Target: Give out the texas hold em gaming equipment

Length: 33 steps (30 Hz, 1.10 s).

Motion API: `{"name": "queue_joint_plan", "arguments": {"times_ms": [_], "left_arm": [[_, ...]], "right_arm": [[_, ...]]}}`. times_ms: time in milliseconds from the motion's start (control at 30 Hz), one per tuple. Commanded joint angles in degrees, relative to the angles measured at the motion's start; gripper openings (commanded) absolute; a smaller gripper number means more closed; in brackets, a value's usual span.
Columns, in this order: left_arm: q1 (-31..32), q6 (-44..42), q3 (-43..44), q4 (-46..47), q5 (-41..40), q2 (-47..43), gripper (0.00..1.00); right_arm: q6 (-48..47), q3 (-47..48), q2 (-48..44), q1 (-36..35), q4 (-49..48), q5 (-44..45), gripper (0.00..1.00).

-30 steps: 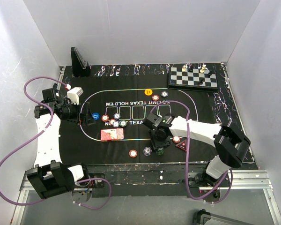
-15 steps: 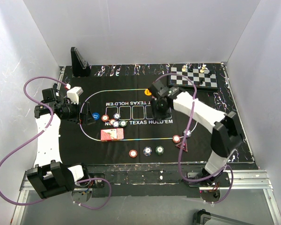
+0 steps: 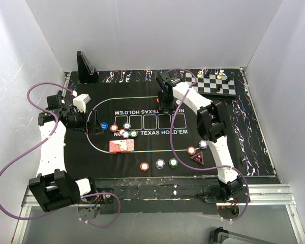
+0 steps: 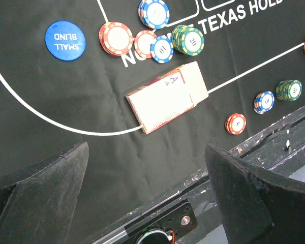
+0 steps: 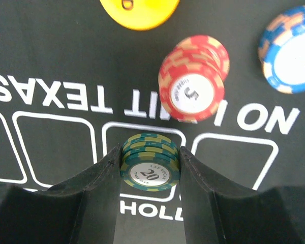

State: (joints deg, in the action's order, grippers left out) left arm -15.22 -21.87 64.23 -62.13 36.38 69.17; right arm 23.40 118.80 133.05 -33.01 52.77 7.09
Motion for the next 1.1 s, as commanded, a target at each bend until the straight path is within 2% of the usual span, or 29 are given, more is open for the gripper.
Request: {"name": "queue_joint_plan", "arguments": {"times_ms": [0, 300, 433, 533, 733, 833, 967, 1067], "left_arm": [[-0.2, -0.5, 1.9, 1.0, -0.2, 0.7, 1.0], [-0.2, -0.7, 1.7, 2.1, 0.0, 3.3, 1.0], [-0.2, -0.8, 1.4, 2.5, 0.2, 3.6, 1.0], [-0.3, -1.2, 1.4, 2.1, 0.5, 3.3, 1.0], [-0.2, -1.2, 2.8, 1.1, 1.5, 3.2, 1.0], [-0.2, -1.3, 2.2, 1.0, 1.2, 2.6, 1.0], [-0.2, -1.4, 0.9, 0.7, 0.7, 1.0, 1.0], [-0.2, -1.3, 0.4, 0.5, 0.7, -0.3, 1.0]], "right_arm": [[-1.1, 7.9, 3.4, 0.3, 1.3, -3.6, 0.11], [0.4, 15.7, 9.6, 0.8, 0.8, -4.5, 0.12], [0.9, 18.0, 12.3, 1.0, 1.5, -5.1, 0.16], [1.2, 18.6, 13.2, 1.1, 1.3, -5.2, 0.23], [2.1, 18.4, 13.3, 1.2, 1.5, -6.3, 0.51], [2.4, 18.0, 12.1, 1.2, 1.6, -6.6, 0.59], [2.0, 17.6, 9.9, 0.9, 1.6, -6.7, 0.67], [1.8, 17.6, 8.1, 0.8, 1.8, -6.7, 0.67]]}}
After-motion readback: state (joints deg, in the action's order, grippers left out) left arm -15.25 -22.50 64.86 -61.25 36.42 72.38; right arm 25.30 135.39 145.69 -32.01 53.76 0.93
